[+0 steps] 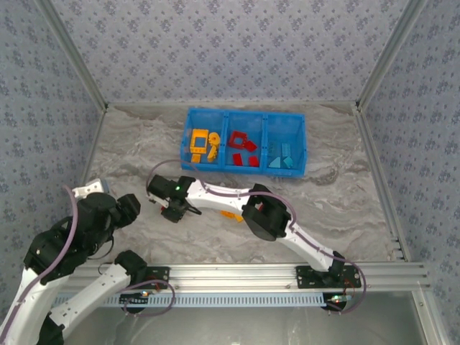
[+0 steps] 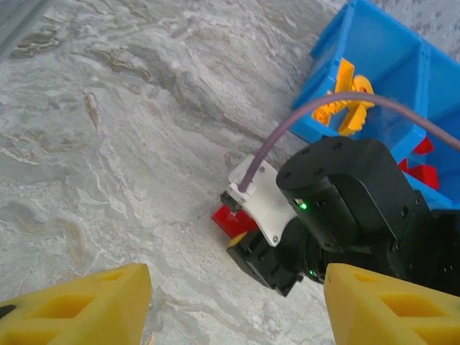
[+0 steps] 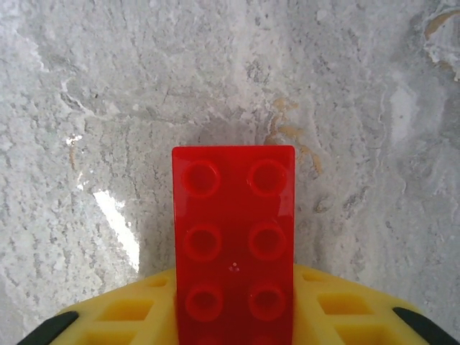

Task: Sort the legos into containers by color

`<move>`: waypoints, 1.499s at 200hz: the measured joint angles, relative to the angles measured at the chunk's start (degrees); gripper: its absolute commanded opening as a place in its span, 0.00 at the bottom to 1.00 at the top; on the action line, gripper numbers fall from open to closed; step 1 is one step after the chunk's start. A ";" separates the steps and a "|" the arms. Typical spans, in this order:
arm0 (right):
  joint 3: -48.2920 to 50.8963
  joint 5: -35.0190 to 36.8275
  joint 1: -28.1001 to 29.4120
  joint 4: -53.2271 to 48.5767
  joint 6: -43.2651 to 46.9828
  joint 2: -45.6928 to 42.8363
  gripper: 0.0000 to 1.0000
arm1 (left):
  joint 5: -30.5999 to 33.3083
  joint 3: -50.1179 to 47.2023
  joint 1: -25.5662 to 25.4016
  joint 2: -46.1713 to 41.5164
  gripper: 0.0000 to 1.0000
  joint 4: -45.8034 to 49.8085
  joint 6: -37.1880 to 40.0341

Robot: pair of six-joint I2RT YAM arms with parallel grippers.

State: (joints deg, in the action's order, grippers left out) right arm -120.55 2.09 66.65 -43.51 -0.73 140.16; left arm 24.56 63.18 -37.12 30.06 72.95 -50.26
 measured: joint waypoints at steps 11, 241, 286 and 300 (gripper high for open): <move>2.99 0.00 -0.15 1.27 -0.52 -1.88 0.35 | -2.01 0.09 0.00 0.94 0.65 -1.07 1.22; 18.27 -2.14 -34.34 4.04 -26.14 -19.10 0.39 | -3.87 5.49 -24.06 38.10 0.64 -35.54 9.73; 15.50 -4.44 -34.88 2.78 -26.10 -15.43 0.39 | -3.50 5.49 -24.06 38.10 0.64 -35.54 9.73; 15.28 -5.35 -35.12 2.67 -26.10 -14.97 0.41 | -3.50 5.49 -24.06 38.10 0.64 -35.54 9.73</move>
State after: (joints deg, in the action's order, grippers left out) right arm -105.27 -3.27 31.53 -40.84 -26.83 125.19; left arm 21.06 68.66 -61.19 68.16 37.41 -40.53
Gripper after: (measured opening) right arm 0.397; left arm 0.637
